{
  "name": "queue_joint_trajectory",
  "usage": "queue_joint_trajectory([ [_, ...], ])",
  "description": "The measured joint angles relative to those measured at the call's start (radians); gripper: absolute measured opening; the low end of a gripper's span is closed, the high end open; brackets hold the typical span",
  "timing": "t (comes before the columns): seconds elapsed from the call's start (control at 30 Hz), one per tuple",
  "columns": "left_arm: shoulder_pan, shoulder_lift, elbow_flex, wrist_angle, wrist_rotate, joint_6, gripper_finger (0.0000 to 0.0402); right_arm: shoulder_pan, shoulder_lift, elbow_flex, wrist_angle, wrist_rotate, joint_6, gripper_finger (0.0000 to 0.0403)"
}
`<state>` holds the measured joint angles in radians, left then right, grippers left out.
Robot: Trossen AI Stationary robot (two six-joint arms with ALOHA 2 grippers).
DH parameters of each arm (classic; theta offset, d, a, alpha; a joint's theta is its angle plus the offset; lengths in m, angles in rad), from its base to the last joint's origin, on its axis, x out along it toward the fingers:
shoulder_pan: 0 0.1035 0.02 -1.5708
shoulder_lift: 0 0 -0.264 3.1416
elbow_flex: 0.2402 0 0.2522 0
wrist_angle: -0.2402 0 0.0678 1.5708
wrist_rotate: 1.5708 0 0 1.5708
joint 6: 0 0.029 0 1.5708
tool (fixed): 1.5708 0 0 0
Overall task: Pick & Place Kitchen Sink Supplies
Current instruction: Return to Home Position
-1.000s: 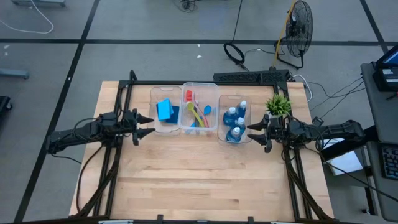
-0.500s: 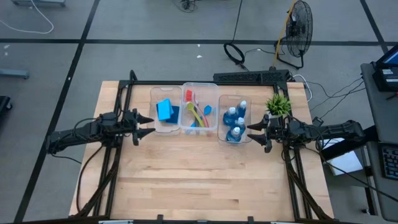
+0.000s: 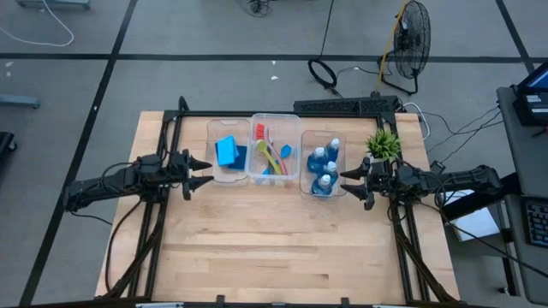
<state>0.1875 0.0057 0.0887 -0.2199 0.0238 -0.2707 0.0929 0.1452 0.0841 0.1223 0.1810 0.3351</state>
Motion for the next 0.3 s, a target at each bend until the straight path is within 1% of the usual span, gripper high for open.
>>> queue_joint_trajectory([
  [0.13, 0.0, 0.0, 0.0, 0.0, 0.0, 0.0, 0.0252, 0.0, 0.0, 0.0, 0.0, 0.0, 0.0, 0.0212],
  [0.3, 0.0, 0.0, 0.0, 0.0, 0.0, 0.0, 0.0264, 0.0, 0.0, 0.0, 0.0, 0.0, 0.0, 0.0212],
])
